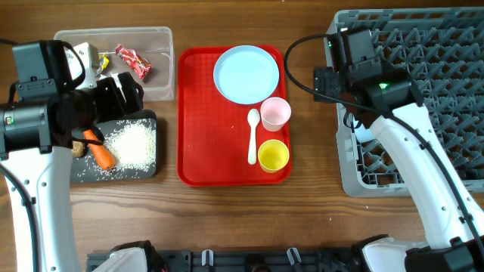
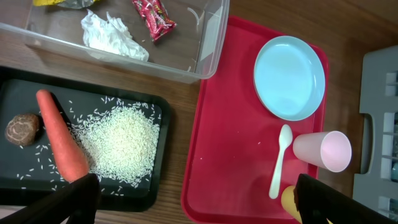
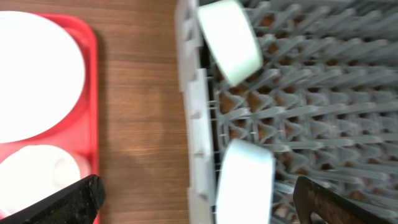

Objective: Sort waste into correct bins and load items into the dishwasher rack
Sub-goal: 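Withdraw the right gripper from the rack toward the red tray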

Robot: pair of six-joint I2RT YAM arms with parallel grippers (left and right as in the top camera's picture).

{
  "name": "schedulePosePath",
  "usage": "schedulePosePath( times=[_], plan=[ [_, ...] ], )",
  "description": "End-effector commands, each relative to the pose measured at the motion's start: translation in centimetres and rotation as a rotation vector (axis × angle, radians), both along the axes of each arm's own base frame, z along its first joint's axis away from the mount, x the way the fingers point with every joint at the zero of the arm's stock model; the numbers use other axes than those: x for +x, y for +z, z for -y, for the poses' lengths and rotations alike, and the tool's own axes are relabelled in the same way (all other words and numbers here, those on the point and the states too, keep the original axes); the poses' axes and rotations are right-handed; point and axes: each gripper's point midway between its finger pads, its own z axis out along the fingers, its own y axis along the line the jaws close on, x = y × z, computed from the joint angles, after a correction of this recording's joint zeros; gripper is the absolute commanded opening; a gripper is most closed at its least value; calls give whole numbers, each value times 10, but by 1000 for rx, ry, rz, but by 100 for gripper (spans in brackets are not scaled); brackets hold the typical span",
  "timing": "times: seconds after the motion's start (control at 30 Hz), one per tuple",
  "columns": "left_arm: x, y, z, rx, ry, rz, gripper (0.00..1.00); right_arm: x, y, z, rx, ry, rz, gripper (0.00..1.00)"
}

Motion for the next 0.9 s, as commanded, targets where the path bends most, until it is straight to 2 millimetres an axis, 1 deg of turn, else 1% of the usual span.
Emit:
schedulePosePath(
  times=[0.0, 0.17, 0.33, 0.37, 0.47, 0.53, 0.73, 0.87],
  plan=[
    [1, 4, -3, 16, -4, 14, 100, -2, 9, -20, 112, 50, 13, 100],
    [1, 4, -3, 16, -4, 14, 100, -3, 8, -24, 132, 64, 4, 100],
    [1, 4, -3, 16, -4, 14, 100, -10, 4, -58, 292, 179, -49, 100],
    [1, 4, -3, 16, -4, 14, 100, -13, 4, -66, 318, 231, -63, 100],
    [1, 4, -3, 15, -4, 13, 100, -15, 7, -82, 380, 298, -71, 99],
    [1, 4, -3, 16, -4, 14, 100, -15, 8, -85, 395, 308, -68, 97],
    [1, 4, -3, 16, -4, 14, 100, -14, 8, -86, 405, 300, -64, 95],
    [1, 4, -3, 16, -4, 14, 100, -12, -1, -91, 430, 295, -93, 90]
  ],
)
